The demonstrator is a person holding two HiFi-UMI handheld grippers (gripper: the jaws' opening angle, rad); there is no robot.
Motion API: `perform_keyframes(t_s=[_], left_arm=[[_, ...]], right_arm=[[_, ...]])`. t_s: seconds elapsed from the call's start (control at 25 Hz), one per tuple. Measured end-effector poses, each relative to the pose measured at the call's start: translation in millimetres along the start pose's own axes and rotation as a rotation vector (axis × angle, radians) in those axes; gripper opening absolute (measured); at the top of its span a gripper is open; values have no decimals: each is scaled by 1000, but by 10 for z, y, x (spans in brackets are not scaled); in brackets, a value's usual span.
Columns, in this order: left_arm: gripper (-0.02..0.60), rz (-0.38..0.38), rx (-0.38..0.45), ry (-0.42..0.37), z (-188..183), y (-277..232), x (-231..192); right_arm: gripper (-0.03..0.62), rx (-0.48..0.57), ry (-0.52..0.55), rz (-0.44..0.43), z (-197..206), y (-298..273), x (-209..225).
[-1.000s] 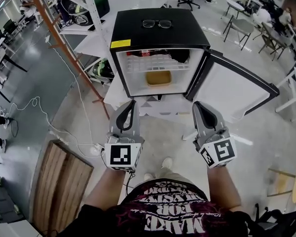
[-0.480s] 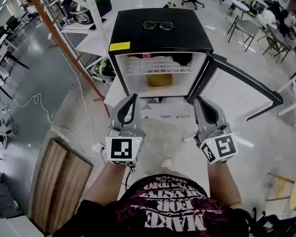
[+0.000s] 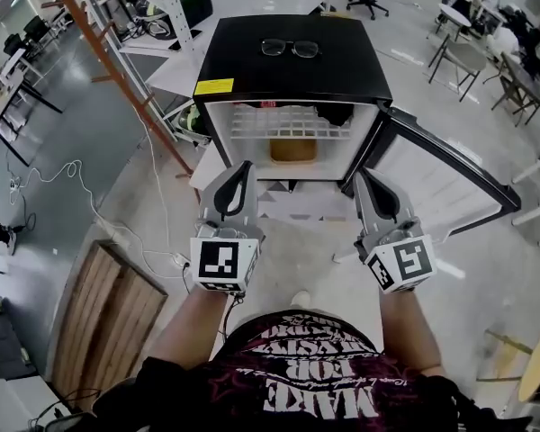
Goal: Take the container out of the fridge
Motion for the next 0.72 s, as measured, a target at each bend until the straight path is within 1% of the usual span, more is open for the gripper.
perform_keyframes(t_s=[0.12, 0.28, 0.56, 0.72], left_arm=[[0, -16, -4, 16, -3, -50, 30], [0, -40, -19, 10, 46, -74, 50], [0, -79, -70, 16, 211, -47, 9], [0, -83, -93, 23, 306, -48, -3]], right_arm=[[25, -2, -13, -19, 37, -24, 83], [25, 0, -18, -45, 82, -58, 150], [25, -20, -52, -60, 234, -102, 221], [25, -31, -61, -66, 293, -151, 220]])
Point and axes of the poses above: the fingertips, and each gripper's own axes: y backward along the fingers, x to its right, z out of its underside, the point moved 3 cm from there along y, backward along the fingers, and after that the axes turned 2 degrees about x, right-handed, at the moved point
